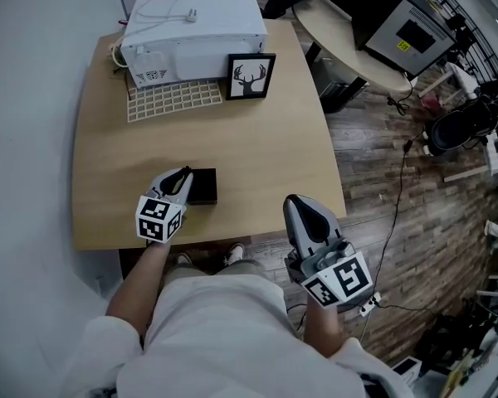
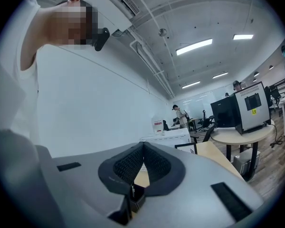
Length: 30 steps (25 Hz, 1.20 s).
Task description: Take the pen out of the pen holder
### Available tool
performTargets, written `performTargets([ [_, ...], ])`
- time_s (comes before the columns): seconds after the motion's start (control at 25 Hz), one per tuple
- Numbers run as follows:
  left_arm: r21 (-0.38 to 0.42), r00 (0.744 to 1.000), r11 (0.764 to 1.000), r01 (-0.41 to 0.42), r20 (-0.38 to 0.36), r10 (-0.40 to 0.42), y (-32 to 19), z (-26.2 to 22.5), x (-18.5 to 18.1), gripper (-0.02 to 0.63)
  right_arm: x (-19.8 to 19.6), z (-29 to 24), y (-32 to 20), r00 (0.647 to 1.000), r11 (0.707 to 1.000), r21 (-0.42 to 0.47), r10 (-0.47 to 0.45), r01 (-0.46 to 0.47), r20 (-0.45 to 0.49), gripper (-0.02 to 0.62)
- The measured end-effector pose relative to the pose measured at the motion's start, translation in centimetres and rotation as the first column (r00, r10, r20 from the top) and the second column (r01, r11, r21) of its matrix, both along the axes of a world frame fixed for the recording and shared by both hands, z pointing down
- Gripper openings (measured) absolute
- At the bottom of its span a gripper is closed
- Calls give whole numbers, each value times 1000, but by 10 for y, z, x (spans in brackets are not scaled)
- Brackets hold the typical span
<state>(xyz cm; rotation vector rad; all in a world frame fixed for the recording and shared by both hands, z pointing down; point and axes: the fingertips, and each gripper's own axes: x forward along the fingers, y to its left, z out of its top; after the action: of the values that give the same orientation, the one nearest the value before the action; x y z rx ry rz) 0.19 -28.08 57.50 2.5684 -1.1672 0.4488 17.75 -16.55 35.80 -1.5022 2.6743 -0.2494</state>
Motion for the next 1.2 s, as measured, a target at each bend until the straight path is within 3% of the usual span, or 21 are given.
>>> performTargets([
  [0.72,181,983,983,-35,-171,67,-7,-101,-21,64,-34,-27,-8,999,998,58,19,-17,-31,3],
  [1.2,331,969,941,70,-248,16,-1,-182,-67,63,-48,-38,-19,997,996,76,-36,41,-69,3],
])
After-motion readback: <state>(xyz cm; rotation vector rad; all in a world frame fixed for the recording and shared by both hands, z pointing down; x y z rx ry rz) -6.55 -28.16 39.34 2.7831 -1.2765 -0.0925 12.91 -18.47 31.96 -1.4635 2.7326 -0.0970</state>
